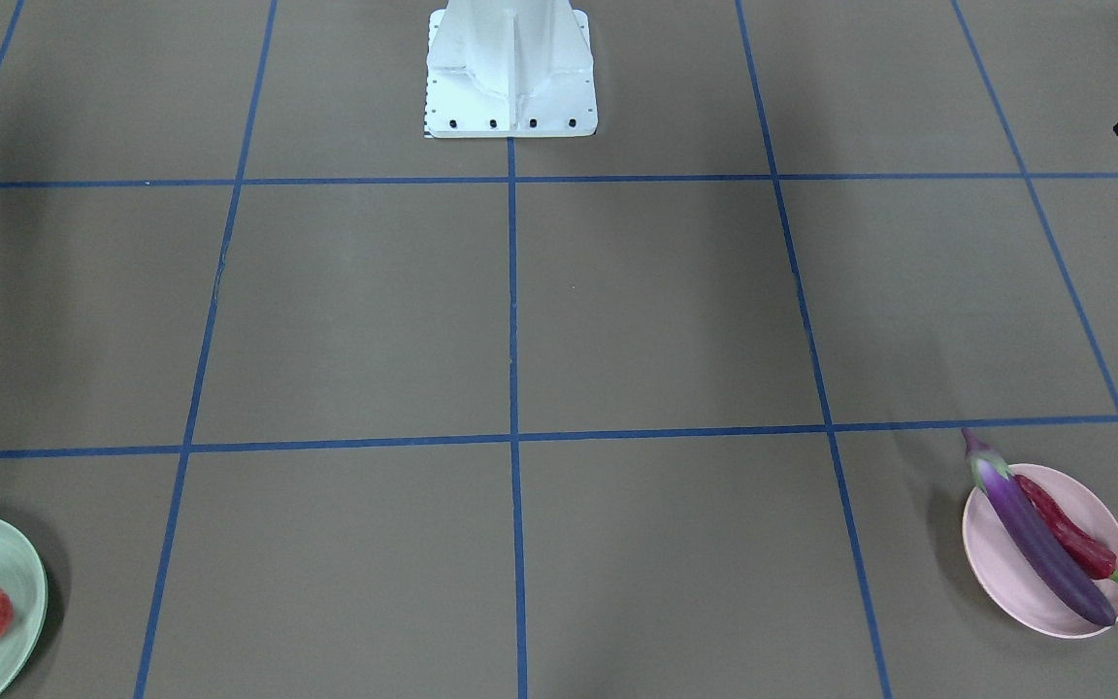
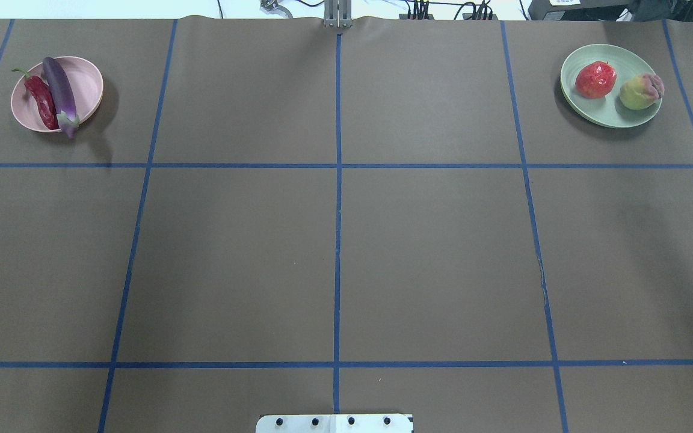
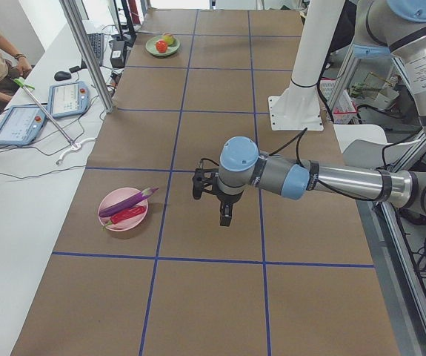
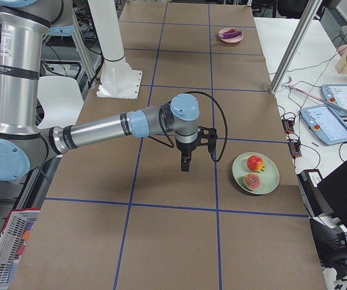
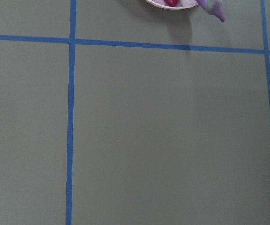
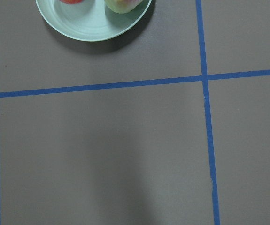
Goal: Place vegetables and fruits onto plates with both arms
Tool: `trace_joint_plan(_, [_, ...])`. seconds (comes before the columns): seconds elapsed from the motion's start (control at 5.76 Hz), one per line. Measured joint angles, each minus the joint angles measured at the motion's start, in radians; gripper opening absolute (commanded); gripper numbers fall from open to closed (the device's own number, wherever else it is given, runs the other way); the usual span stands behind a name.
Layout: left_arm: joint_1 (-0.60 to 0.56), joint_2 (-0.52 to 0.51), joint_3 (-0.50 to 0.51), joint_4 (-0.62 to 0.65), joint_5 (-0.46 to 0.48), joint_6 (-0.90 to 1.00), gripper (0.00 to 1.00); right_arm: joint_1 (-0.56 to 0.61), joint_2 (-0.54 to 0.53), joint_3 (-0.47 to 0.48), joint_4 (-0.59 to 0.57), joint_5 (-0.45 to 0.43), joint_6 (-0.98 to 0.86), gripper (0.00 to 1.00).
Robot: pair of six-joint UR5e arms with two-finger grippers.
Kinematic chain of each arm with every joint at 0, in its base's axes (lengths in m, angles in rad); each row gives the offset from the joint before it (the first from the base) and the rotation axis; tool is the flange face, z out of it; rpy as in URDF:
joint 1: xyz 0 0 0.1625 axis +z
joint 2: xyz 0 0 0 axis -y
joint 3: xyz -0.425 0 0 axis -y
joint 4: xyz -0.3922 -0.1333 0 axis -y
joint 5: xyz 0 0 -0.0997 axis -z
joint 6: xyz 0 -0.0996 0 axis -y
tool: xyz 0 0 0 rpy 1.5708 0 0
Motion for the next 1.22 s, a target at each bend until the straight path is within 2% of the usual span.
trace_joint_plan(0.17, [-0.037, -0.056, 0.000, 0.134, 0.039, 0.119, 1.00, -0.010, 0.002, -0.003, -0.001, -0.006, -0.002, 1.00])
trace_joint_plan(0.35, [-0.085, -0.090, 0.002, 0.214, 0.054, 0.198, 1.00, -0.021, 0.013, -0.014, -0.001, -0.007, -0.003, 1.00])
trace_joint_plan(1.22, [-0.116, -0.134, 0.002, 0.251, 0.049, 0.228, 1.00, -0.040, 0.055, -0.045, -0.001, -0.008, -0.063, 1.00])
